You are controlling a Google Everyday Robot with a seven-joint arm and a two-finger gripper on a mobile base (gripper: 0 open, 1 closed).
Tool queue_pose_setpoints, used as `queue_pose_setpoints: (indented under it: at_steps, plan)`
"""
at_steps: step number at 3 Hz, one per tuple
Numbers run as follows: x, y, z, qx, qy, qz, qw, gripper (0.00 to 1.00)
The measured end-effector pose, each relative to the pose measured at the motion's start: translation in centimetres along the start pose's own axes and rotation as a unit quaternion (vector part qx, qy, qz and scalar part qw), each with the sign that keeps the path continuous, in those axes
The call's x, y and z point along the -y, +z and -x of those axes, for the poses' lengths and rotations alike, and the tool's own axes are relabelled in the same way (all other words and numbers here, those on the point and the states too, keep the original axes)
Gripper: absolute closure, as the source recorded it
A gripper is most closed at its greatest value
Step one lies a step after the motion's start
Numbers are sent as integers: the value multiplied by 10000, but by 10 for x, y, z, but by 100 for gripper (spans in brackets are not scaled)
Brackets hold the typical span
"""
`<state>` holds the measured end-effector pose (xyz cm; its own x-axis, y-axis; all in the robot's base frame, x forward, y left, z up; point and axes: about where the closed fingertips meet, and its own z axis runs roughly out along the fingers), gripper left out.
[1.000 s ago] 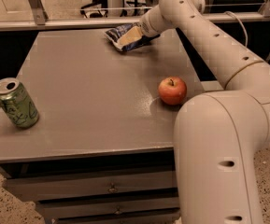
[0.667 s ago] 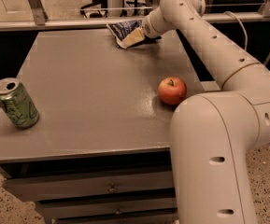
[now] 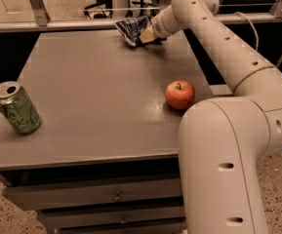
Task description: Move blue chip bag near apple
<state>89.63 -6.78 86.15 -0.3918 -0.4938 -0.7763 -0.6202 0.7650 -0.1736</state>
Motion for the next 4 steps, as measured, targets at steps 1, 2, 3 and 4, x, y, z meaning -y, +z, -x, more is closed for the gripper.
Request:
queue_pose_setpoints:
  at_steps: [1, 2, 3, 4]
  plan:
    - [4, -15, 11, 146, -151, -13, 9998, 88]
    - [0, -40, 22, 312, -365, 108, 9988, 100]
    - [-12, -75, 18, 315, -560, 413, 9971, 100]
    - [-40, -121, -11, -102, -851, 1008, 9912, 100]
